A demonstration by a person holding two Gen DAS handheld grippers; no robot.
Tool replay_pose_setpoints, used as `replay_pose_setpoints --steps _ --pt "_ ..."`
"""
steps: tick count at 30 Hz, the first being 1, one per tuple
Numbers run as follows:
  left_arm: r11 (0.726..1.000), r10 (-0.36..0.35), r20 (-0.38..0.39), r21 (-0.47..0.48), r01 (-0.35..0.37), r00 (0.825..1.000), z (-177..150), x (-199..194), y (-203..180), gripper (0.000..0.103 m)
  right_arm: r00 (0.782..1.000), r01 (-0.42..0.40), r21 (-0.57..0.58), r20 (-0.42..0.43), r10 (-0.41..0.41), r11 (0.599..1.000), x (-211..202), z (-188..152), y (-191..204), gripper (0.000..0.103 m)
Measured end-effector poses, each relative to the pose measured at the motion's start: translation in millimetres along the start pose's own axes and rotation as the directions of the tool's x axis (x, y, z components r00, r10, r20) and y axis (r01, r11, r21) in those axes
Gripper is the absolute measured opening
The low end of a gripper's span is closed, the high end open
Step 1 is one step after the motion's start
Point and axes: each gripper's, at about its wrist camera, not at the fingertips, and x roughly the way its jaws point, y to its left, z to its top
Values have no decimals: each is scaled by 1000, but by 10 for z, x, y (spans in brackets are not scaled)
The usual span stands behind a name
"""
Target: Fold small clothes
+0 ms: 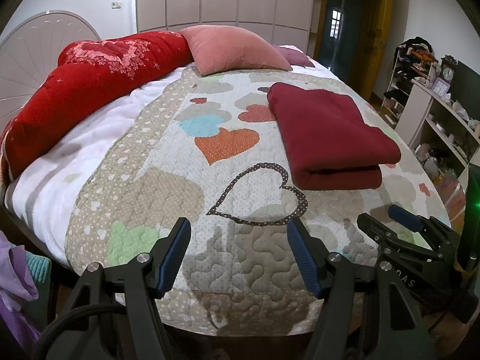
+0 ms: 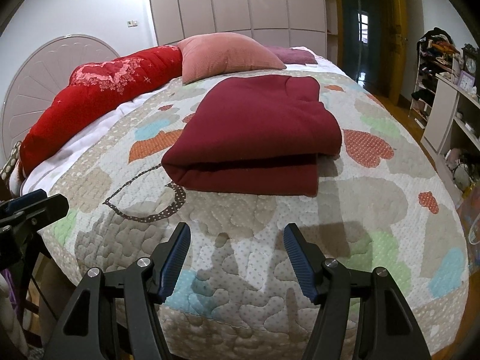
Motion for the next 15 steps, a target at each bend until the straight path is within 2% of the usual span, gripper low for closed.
replay_pose_setpoints --steps 15 --pt "1000 -1 -36 11 2 999 0 139 -4 66 1000 -5 15 -27 6 1000 118 -34 -73 69"
